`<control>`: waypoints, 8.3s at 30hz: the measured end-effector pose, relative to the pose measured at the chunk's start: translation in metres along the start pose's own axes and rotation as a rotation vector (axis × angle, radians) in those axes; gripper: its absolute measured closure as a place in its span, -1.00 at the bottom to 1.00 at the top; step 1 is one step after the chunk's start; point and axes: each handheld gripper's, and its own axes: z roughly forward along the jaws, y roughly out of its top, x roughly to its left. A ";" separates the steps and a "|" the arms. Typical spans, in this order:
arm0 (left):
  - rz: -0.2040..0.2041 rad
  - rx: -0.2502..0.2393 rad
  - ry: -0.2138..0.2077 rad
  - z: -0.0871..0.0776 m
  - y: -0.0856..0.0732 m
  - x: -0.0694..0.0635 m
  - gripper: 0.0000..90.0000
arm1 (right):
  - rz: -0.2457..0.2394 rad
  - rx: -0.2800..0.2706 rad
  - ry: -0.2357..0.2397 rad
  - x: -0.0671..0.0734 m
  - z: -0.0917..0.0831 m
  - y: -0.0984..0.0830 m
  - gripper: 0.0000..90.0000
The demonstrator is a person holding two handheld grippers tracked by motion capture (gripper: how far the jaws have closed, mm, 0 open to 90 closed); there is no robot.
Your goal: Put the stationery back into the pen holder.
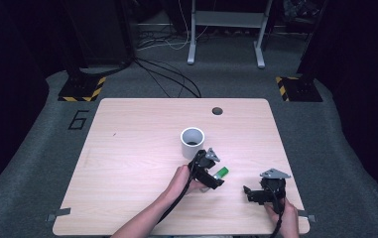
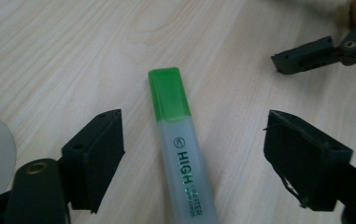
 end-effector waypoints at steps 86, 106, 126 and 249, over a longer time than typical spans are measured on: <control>0.014 -0.240 0.108 -0.057 -0.011 -0.004 0.49 | 0.006 -0.002 -0.007 0.001 0.000 0.000 -1.00; -0.035 -0.322 0.188 -0.105 -0.043 0.019 0.49 | 0.006 -0.001 -0.006 0.001 0.000 0.000 -1.00; -0.100 -0.370 0.276 -0.140 -0.061 0.048 0.49 | 0.007 -0.002 -0.007 0.001 0.000 0.000 -1.00; -0.069 -0.365 0.264 -0.086 0.001 0.096 -0.23 | 0.002 -0.010 -0.007 0.001 0.000 -0.001 -1.00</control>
